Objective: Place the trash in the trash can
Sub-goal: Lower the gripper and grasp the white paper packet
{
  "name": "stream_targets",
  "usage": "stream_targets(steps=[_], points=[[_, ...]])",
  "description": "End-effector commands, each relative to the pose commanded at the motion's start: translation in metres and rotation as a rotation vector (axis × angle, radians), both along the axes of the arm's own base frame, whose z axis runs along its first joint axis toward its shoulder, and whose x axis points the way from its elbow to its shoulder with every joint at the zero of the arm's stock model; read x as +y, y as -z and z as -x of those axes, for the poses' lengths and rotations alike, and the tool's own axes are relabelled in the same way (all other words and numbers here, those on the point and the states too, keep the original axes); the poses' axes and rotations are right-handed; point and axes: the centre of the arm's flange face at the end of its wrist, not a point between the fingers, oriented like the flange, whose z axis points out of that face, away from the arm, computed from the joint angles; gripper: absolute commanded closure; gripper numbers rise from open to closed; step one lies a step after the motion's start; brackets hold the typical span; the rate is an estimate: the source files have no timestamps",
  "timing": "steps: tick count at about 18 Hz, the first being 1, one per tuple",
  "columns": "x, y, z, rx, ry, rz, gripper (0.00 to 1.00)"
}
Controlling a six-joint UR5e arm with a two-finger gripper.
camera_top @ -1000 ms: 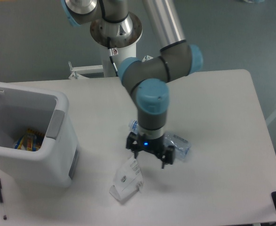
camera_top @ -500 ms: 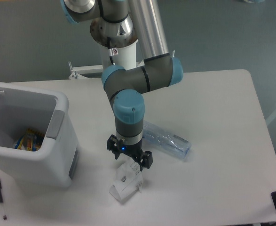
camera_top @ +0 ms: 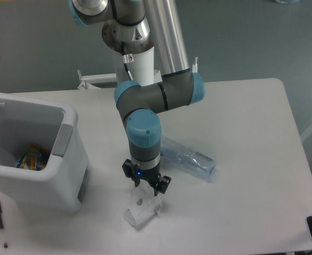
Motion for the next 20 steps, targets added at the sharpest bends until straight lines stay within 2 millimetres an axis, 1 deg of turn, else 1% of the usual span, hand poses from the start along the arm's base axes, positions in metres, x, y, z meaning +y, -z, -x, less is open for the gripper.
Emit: stream_targets(steps=[1, 2, 12, 14, 18, 20], points=[[0.000, 0.000, 0.000, 0.000, 0.000, 0.000, 0.97], [0.000, -0.002, 0.000, 0.002, -0.001, -0.002, 1.00], [-0.001, -0.007, 0.002, 0.006, -0.006, -0.011, 1.00], [0.001, -0.016, 0.007, 0.011, -0.024, -0.030, 1.00], [0.012, -0.036, 0.015, -0.001, -0.117, -0.095, 1.00], [0.012, -0.046, 0.021, 0.003, -0.132, -0.115, 1.00]])
